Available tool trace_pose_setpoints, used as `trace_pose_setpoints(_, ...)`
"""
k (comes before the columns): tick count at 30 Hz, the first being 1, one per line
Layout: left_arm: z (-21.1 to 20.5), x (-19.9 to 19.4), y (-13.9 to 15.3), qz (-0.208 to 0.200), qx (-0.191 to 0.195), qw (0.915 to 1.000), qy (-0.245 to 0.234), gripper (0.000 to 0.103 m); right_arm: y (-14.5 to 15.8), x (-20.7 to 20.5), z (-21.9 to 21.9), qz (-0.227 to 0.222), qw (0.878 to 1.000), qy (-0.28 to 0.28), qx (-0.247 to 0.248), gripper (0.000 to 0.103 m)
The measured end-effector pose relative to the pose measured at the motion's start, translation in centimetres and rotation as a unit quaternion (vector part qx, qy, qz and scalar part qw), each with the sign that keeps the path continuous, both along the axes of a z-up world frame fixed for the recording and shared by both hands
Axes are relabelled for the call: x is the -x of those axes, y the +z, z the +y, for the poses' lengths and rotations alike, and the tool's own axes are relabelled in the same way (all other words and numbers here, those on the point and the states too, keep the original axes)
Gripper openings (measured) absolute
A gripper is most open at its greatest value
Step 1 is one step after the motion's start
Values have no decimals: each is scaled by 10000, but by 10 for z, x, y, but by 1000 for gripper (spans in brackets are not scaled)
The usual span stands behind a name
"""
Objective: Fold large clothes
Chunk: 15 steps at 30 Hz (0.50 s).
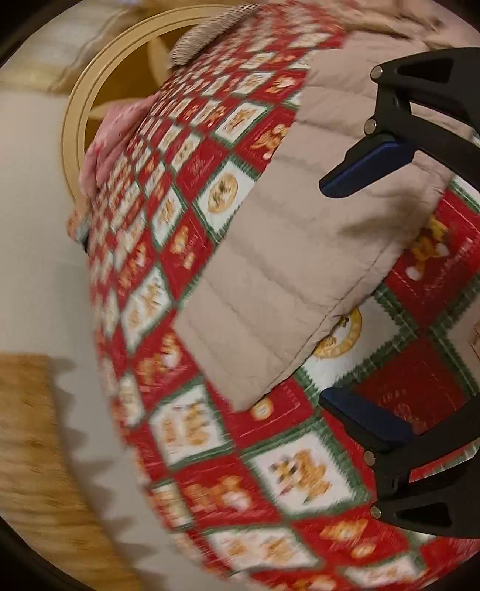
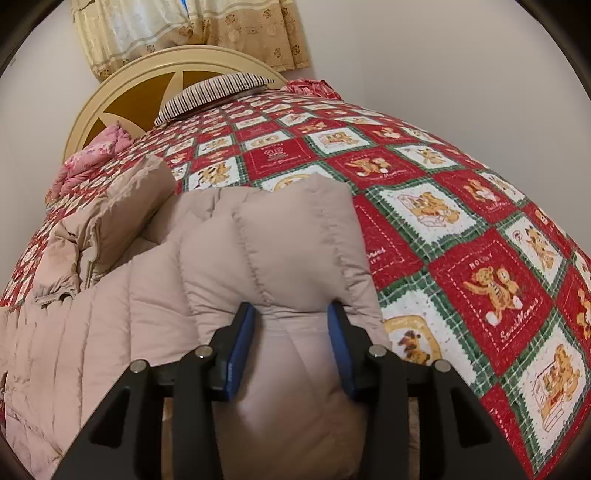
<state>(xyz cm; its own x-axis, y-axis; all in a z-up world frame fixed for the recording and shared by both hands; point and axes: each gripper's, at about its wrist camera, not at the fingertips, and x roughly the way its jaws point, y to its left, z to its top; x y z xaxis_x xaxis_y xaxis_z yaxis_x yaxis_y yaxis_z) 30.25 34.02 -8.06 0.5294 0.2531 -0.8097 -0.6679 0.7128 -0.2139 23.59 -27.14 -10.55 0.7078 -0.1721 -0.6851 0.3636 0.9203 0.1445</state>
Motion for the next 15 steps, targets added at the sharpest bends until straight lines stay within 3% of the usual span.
trace_pose_setpoints(4, 20, -9, -27, -98, 917, 9953, 295, 102, 0, 1, 0, -3, 10000, -6, -2, 44)
trace_pose_setpoints(6, 25, -7, -31, -356, 1024, 9927, 532, 100, 0, 1, 0, 1, 10000, -8, 7, 44)
trace_pose_setpoints(8, 20, -8, -27, -498, 892, 9936, 481, 80, 0, 0, 0, 2, 10000, -8, 4, 44)
trace_pose_setpoints(9, 20, -12, -28, -489, 889, 9941, 373, 60, 0, 0, 0, 1, 10000, -9, 5, 44)
trace_pose_setpoints(10, 19, -15, -29, -449, 878, 9947, 307, 48, 0, 0, 0, 2, 10000, -8, 10, 44)
trace_pose_setpoints(11, 19, -16, -30, -432, 840, 9951, 291, 44, 0, 0, 0, 2, 10000, -9, 9, 44)
trace_pose_setpoints(13, 22, -17, -31, -461, 795, 9955, 249, 23, 0, 0, 0, -1, 10000, -9, 5, 44)
trace_pose_setpoints(15, 25, -15, -30, -547, 899, 9943, 151, 14, 0, 0, 1, 0, 10000, -8, 5, 45)
